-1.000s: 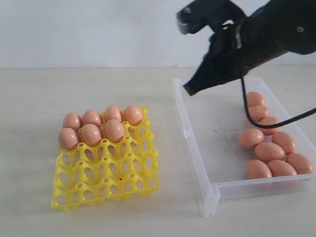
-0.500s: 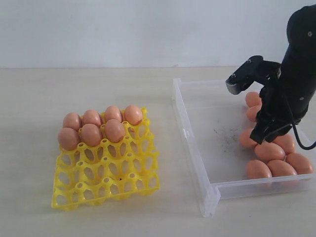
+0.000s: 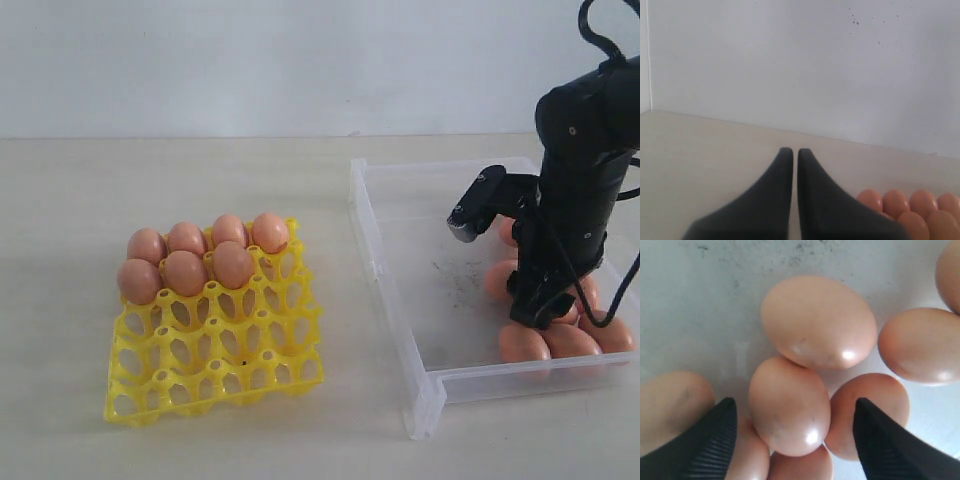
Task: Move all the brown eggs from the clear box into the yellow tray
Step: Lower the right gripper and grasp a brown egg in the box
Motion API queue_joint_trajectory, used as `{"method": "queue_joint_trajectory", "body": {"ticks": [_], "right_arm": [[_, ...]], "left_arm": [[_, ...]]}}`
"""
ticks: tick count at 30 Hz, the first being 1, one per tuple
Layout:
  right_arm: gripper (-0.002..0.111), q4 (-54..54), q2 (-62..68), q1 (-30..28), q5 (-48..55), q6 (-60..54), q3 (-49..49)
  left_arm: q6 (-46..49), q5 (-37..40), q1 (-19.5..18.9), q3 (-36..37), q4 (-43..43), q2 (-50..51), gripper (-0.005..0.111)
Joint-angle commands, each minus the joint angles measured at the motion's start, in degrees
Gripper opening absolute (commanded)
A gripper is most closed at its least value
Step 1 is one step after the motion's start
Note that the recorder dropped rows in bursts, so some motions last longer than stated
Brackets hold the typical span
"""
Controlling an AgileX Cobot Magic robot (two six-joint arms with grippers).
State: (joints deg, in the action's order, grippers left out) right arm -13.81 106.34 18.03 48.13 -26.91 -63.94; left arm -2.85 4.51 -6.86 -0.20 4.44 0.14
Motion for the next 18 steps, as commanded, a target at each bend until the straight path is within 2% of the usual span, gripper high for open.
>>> {"method": "queue_joint_trajectory", "body": {"ticks": [1,13,14,16,17,18], "right_arm": [[0.06,-0.8,1.6,-0.4,-1.7,-1.0,-0.1],[0.058,-1.2,6.3,-0.4,-2.7,-1.5,-0.1],[0.055,-1.2,6.3,-0.4,-2.7,-1.4,-0.1],[0.037,-1.5,6.3,-0.4,-2.3,-1.0,-0.1],[0.027,-1.9,6.3,-0.4,-2.0,-0.8,-0.1],[0.009,-2.2,6.3,-0.4,-1.5,-0.8,-0.1]], "left_arm": [[-0.5,-0.1,0.1,0.2,0.5,-0.1,0.004],[-0.5,-0.1,0.1,0.2,0.5,-0.1,0.004],[-0.5,-0.1,0.1,0.2,0.5,-0.1,0.004],[-0.5,-0.1,0.1,0.2,0.5,-0.1,0.004],[-0.5,-0.1,0.1,0.2,0.5,-0.1,0.004],[-0.5,-0.1,0.1,0.2,0.5,-0.1,0.004]]}}
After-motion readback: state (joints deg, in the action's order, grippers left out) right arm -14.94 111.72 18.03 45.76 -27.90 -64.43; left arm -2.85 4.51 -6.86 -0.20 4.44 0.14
